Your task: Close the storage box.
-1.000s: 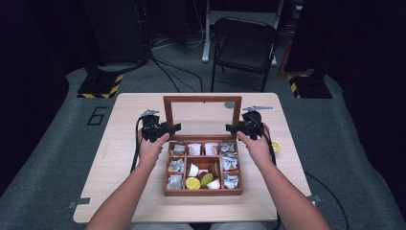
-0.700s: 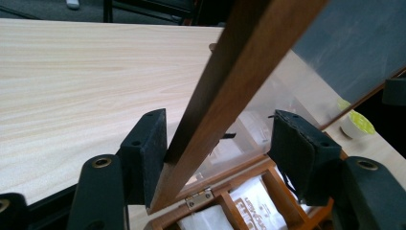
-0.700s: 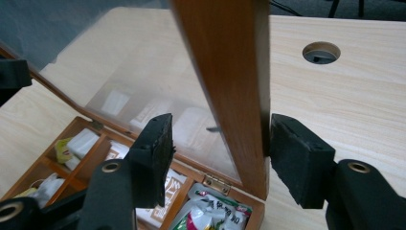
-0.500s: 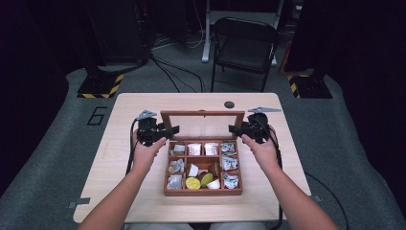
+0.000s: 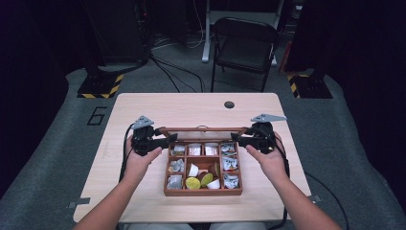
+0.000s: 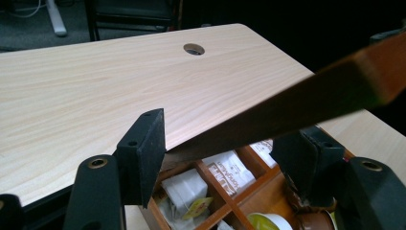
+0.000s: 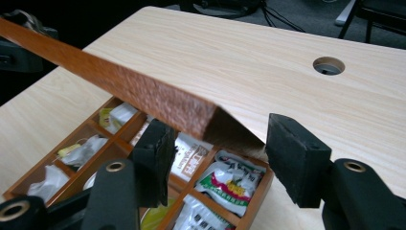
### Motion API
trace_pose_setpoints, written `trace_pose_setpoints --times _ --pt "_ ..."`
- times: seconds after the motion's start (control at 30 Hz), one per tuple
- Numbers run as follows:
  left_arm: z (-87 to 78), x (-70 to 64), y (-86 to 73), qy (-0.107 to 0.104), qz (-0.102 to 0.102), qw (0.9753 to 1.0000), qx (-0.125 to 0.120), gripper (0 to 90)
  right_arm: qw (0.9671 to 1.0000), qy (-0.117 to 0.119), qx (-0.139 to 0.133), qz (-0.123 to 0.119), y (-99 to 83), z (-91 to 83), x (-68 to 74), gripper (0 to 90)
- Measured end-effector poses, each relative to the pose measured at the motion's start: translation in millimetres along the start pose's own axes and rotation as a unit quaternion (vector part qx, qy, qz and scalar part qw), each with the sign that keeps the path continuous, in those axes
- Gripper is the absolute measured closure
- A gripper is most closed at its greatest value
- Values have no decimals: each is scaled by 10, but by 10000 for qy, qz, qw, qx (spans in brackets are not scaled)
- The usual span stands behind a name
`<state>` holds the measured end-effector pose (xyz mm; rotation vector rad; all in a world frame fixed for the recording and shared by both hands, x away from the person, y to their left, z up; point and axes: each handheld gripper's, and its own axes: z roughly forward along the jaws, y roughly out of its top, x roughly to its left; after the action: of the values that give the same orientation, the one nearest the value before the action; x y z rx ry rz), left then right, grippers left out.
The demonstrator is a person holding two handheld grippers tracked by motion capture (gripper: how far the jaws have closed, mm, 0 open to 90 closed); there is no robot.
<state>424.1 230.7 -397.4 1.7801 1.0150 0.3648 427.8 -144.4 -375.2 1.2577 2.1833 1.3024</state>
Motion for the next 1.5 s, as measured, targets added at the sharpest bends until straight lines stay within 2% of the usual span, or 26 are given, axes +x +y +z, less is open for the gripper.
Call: trace_pose_setpoints --times 0.13,0.23,0.3,0.4,0.5,0.63,0.93,1.27,1.5 --pt "-62 -51 -45 6 223 9998 17 359 10000 78 -28 0 -69 -72 27 430" --pt "-89 -71 -71 -11 275 9996 -6 354 10000 87 -23 -37 -104 -109 42 429" --pt "-118 -66 -83 -54 245 9997 -25 344 9999 100 -23 -71 -117 -124 47 429" --pt "-159 -61 -100 -156 60 9998 -104 344 9999 121 -43 -47 -123 -154 54 429" --pt "-208 -86 -105 -176 88 9997 -153 347 9999 128 -74 -47 -128 -184 67 430" --pt "-284 -149 -118 -166 223 9995 -164 348 9998 169 -88 -72 -157 -238 98 440" --pt "-431 -243 -199 -225 267 9992 -169 375 9996 208 -102 -176 -270 -343 155 489" --pt "-521 -311 -395 -279 287 9992 -85 409 9992 197 -45 -350 -464 -397 214 542" --pt "-537 -346 -538 -290 322 9991 -35 410 9993 288 -29 -255 -632 -416 230 546"
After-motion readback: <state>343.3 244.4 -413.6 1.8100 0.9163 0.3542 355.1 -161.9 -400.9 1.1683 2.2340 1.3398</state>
